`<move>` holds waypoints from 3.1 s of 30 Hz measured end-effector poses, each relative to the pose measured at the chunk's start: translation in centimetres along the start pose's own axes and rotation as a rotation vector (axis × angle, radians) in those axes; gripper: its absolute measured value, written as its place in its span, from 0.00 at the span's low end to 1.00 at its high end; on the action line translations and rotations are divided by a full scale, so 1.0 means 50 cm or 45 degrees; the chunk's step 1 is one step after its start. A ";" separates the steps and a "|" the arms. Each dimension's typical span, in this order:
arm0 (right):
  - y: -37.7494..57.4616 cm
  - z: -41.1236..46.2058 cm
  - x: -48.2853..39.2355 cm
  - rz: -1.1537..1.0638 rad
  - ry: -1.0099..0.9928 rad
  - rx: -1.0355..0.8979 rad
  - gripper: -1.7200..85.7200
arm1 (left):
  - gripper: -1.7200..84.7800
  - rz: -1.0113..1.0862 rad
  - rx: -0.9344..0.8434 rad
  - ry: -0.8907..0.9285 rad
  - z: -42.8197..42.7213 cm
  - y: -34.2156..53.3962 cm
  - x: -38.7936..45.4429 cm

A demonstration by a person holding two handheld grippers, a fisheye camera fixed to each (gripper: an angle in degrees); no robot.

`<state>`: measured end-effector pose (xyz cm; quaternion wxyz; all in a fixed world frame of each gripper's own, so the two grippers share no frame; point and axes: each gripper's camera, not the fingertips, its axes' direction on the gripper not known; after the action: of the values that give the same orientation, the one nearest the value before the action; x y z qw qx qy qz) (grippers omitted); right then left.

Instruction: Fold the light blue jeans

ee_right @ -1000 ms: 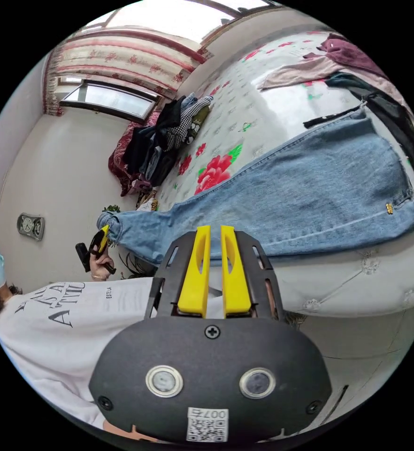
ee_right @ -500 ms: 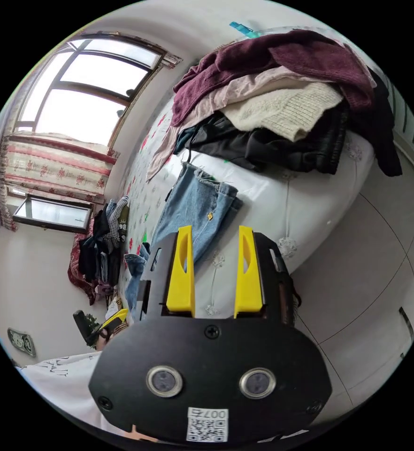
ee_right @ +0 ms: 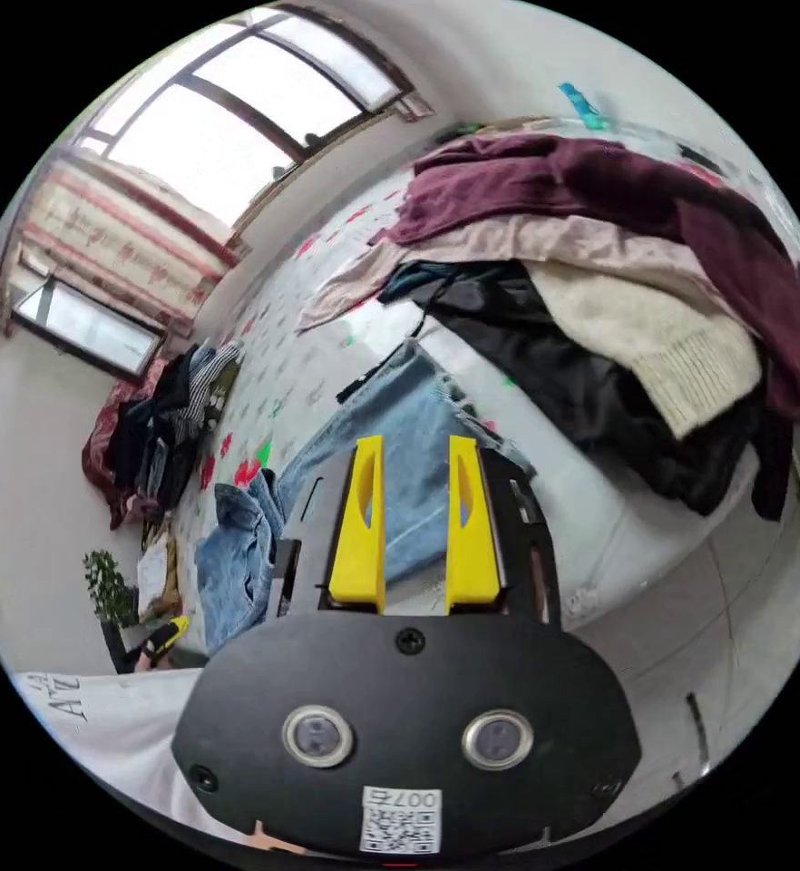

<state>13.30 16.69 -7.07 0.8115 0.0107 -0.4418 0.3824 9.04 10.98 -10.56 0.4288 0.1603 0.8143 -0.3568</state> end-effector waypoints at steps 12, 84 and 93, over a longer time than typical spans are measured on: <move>-0.106 0.346 -0.494 -1.146 -0.116 -0.622 0.11 | 0.12 0.315 0.041 -0.178 0.044 -0.211 -0.002; -0.009 0.088 -0.518 -1.124 -0.647 -0.595 0.04 | 0.13 -0.380 0.114 0.295 -0.163 -0.112 -0.436; 0.032 0.179 -0.406 -0.715 -0.605 -0.754 0.10 | 0.16 -0.363 0.089 0.437 -0.173 -0.104 -0.508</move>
<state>-0.51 2.21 -16.85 0.7280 -0.0147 -0.6854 -0.0074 15.80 14.73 15.68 0.2232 0.1166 0.8770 -0.4093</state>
